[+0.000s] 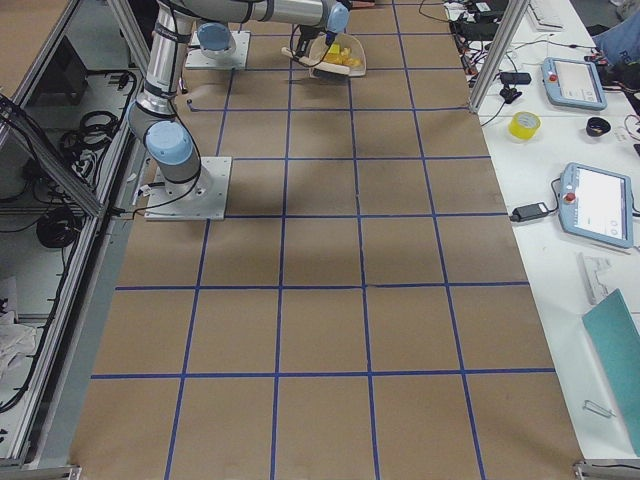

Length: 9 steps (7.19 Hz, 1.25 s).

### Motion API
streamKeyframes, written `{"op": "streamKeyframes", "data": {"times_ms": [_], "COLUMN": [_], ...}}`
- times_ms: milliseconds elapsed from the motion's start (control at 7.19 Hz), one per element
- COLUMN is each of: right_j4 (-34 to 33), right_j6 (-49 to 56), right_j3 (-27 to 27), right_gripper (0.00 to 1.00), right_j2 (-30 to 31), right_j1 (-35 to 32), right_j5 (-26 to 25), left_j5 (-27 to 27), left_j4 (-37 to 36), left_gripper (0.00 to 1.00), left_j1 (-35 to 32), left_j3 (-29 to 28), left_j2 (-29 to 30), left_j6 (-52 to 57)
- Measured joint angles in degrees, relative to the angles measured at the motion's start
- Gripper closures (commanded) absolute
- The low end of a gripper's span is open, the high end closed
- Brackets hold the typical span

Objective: Sweep and dump trash into bin
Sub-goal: 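Lift the dustpan toward the bin with the left gripper while the right withdraws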

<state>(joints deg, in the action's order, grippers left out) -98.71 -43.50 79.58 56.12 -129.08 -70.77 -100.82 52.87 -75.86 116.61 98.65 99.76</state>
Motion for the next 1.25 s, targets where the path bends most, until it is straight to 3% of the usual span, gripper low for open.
{"op": "streamKeyframes", "data": {"times_ms": [417, 834, 974, 1252], "right_j4": [4.3, 12.8, 15.5, 17.7], "right_j6": [4.5, 11.9, 14.8, 20.8], "right_j3": [-0.7, 0.0, 0.2, 1.1], "right_gripper": [1.00, 1.00, 1.00, 1.00], "right_j2": [2.7, 8.3, 10.3, 13.9], "right_j1": [2.2, 10.2, 13.8, 21.8], "right_j5": [-8.6, -15.9, -18.2, -19.9], "left_j5": [7.4, 10.8, 12.9, 22.2], "left_j4": [0.3, 0.6, 2.6, 13.6], "left_gripper": [1.00, 1.00, 1.00, 1.00], "left_j1": [5.5, 7.5, 9.7, 18.4], "left_j3": [-0.1, -1.1, -2.6, -8.4], "left_j2": [0.0, 0.1, 0.0, 0.3], "left_j6": [0.3, 0.2, 0.2, 0.3]}}
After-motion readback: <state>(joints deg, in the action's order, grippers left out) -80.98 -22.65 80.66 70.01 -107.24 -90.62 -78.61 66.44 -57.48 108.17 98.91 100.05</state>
